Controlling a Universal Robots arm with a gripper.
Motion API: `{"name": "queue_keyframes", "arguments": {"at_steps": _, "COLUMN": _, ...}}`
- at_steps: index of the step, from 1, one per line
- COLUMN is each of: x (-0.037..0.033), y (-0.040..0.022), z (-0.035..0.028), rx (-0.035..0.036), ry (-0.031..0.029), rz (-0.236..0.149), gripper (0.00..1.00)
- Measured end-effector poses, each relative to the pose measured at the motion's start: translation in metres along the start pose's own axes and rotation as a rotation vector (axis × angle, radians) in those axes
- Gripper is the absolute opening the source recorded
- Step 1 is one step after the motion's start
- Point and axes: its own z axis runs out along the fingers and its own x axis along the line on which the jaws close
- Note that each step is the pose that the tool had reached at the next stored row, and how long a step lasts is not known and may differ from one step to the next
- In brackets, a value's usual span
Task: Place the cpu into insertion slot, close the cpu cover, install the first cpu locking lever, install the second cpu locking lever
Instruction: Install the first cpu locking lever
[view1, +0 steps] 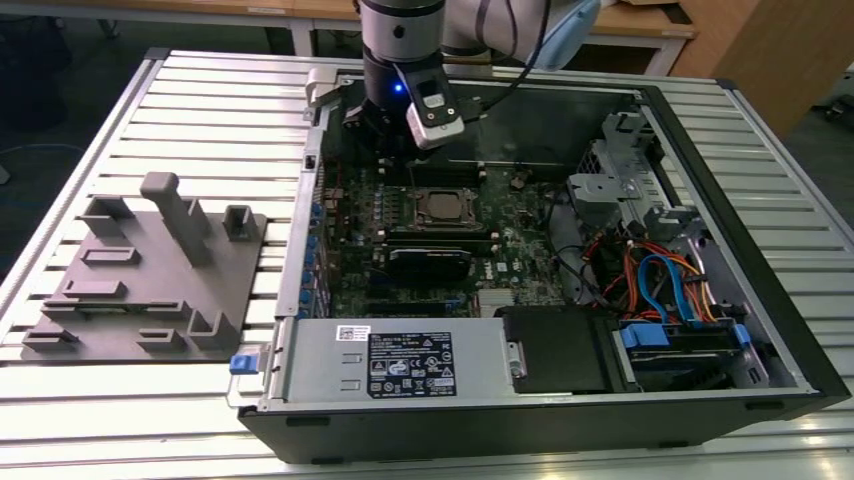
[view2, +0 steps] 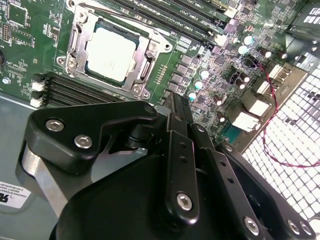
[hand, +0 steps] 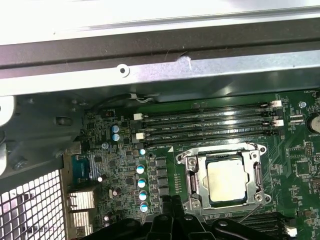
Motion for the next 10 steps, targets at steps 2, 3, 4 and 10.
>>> {"name": "queue_keyframes", "arguments": {"at_steps": 2, "x": 0.0000, "y": 0.0000, "z": 0.0000, "rx": 0.0000, "ry": -0.0001, "rz": 0.000, "gripper": 0.10}}
{"name": "queue_keyframes", "arguments": {"at_steps": 3, "x": 0.0001, "y": 0.0000, "z": 0.0000, "rx": 0.0000, "ry": 0.0000, "rz": 0.000, "gripper": 0.10}}
{"name": "queue_keyframes", "arguments": {"at_steps": 4, "x": 0.0001, "y": 0.0000, "z": 0.0000, "rx": 0.0000, "ry": -0.0001, "rz": 0.000, "gripper": 0.10}}
{"name": "queue_keyframes", "arguments": {"at_steps": 10, "x": 0.0014, "y": 0.0002, "z": 0.0000, "rx": 0.0001, "ry": 0.0000, "rz": 0.000, "gripper": 0.10}}
